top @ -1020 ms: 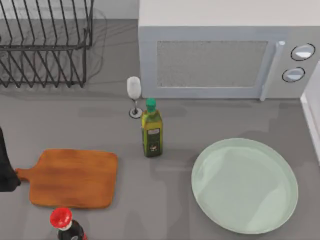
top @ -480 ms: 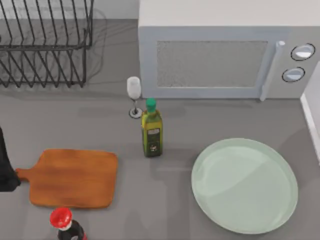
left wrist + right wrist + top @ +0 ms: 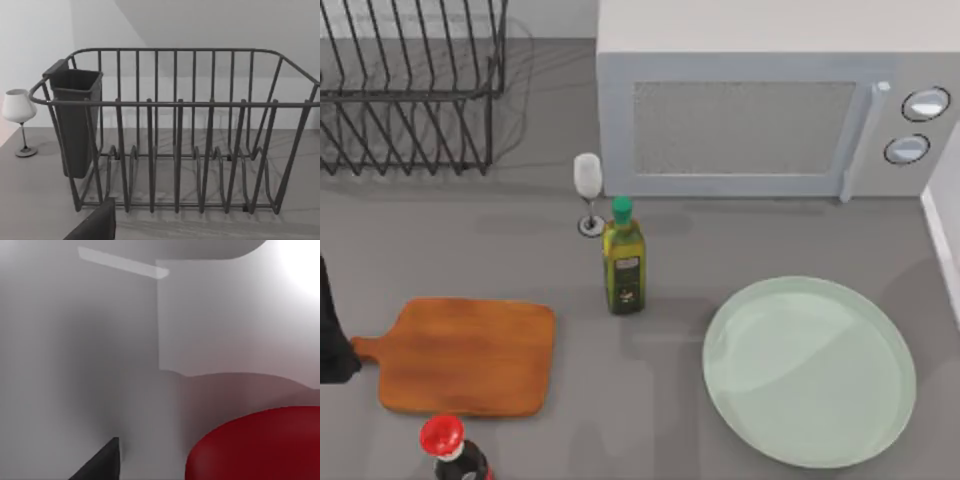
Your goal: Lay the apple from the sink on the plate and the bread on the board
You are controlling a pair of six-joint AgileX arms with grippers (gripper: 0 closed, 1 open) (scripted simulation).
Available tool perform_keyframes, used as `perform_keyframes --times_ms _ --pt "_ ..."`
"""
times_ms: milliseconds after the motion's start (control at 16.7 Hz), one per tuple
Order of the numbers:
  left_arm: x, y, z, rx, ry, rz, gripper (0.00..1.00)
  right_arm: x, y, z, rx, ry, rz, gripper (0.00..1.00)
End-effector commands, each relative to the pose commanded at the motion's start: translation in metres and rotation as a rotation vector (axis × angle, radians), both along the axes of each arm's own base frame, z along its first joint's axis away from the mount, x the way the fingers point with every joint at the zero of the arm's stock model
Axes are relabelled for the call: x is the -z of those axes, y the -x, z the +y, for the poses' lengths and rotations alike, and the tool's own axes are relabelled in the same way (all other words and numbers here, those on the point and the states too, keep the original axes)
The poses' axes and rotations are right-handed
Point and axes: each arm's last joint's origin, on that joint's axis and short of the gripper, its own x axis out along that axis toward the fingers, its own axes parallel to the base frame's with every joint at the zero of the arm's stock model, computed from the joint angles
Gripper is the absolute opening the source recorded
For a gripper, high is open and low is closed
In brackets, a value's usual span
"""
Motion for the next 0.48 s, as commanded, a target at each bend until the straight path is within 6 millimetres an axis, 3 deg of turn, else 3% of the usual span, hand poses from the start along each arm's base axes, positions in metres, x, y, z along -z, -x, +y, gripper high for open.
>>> perform_keyframes --times_ms 480 --pt "0.0 0.0 0.0 0.0 0.0 0.0 1.0 0.0 0.0 0.0 0.0 0.0 0.0 0.17"
